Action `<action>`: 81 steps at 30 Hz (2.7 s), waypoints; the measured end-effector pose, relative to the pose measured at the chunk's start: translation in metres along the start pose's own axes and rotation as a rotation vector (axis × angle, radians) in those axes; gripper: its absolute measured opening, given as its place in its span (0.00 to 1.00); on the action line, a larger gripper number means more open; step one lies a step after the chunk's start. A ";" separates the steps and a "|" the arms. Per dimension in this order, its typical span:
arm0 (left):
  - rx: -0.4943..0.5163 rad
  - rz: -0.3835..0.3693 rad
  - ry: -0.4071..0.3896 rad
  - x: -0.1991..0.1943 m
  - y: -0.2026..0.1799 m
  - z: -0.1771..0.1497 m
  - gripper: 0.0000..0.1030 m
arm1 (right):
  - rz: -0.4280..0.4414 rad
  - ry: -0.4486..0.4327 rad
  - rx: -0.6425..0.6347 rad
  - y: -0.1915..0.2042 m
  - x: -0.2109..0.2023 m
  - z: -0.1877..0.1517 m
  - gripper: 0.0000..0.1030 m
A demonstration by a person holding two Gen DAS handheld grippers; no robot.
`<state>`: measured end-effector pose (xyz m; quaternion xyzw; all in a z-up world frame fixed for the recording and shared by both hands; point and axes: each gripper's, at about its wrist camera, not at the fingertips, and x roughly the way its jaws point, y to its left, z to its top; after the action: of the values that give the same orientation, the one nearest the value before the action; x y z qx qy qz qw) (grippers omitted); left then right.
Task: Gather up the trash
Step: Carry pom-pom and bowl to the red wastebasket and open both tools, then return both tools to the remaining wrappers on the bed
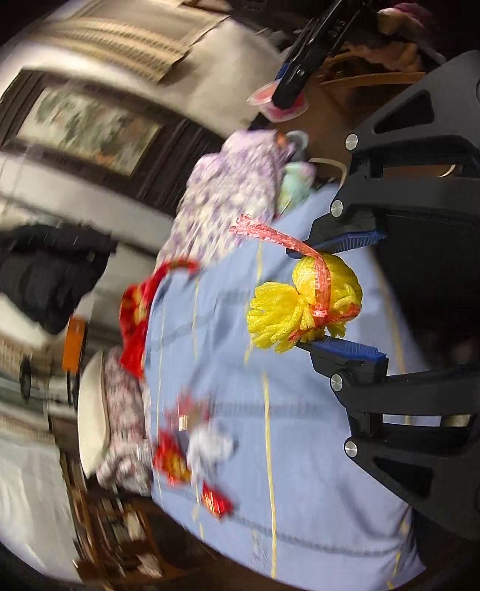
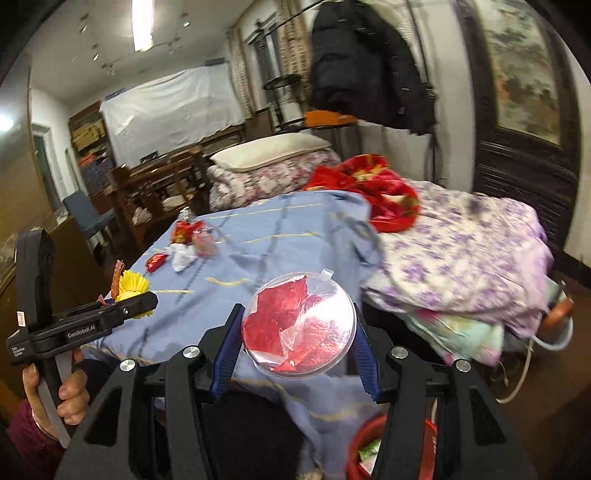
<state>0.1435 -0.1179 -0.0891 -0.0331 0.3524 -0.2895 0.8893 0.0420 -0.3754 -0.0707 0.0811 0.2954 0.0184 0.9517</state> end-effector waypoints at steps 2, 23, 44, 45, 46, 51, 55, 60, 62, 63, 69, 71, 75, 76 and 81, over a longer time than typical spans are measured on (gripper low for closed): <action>0.037 -0.036 0.025 0.009 -0.028 -0.003 0.40 | -0.016 -0.007 0.025 -0.018 -0.009 -0.008 0.53; 0.364 -0.101 0.330 0.147 -0.205 -0.077 0.83 | -0.121 0.016 0.362 -0.203 -0.026 -0.107 0.53; 0.175 -0.026 0.161 0.084 -0.129 -0.028 0.88 | -0.044 0.103 0.382 -0.172 0.005 -0.098 0.71; 0.168 -0.019 0.148 0.078 -0.126 -0.025 0.88 | -0.034 0.090 0.361 -0.162 0.002 -0.092 0.71; 0.159 -0.013 0.133 0.071 -0.121 -0.023 0.89 | -0.027 0.083 0.347 -0.158 0.002 -0.087 0.71; 0.117 0.024 0.068 0.043 -0.094 -0.015 0.91 | 0.044 0.048 0.277 -0.115 0.000 -0.060 0.74; 0.080 0.072 0.020 0.025 -0.062 -0.008 0.92 | 0.111 0.027 0.223 -0.069 0.008 -0.037 0.78; -0.035 0.140 -0.034 0.005 0.009 0.005 0.93 | 0.171 0.040 0.161 -0.009 0.037 -0.017 0.81; -0.086 0.167 -0.048 0.000 0.038 0.009 0.93 | 0.176 0.058 0.128 0.014 0.053 -0.013 0.81; -0.114 0.186 -0.057 -0.003 0.055 0.011 0.93 | 0.178 0.069 0.107 0.026 0.062 -0.011 0.81; -0.195 0.326 -0.102 -0.007 0.130 0.025 0.93 | 0.144 0.081 -0.022 0.086 0.111 -0.009 0.82; -0.202 0.368 -0.108 -0.005 0.149 0.032 0.93 | 0.119 0.064 -0.051 0.099 0.125 -0.009 0.82; -0.205 0.413 -0.134 -0.003 0.184 0.051 0.93 | 0.044 -0.008 -0.127 0.125 0.147 -0.010 0.82; -0.208 0.416 -0.142 -0.003 0.190 0.054 0.93 | 0.041 -0.024 -0.133 0.128 0.149 -0.012 0.82; -0.242 0.393 -0.113 0.020 0.226 0.071 0.93 | 0.007 -0.063 -0.175 0.134 0.156 -0.018 0.85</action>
<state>0.3118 0.0484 -0.1075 -0.0862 0.3338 -0.0642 0.9365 0.1624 -0.2273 -0.1505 -0.0008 0.2624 0.0448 0.9639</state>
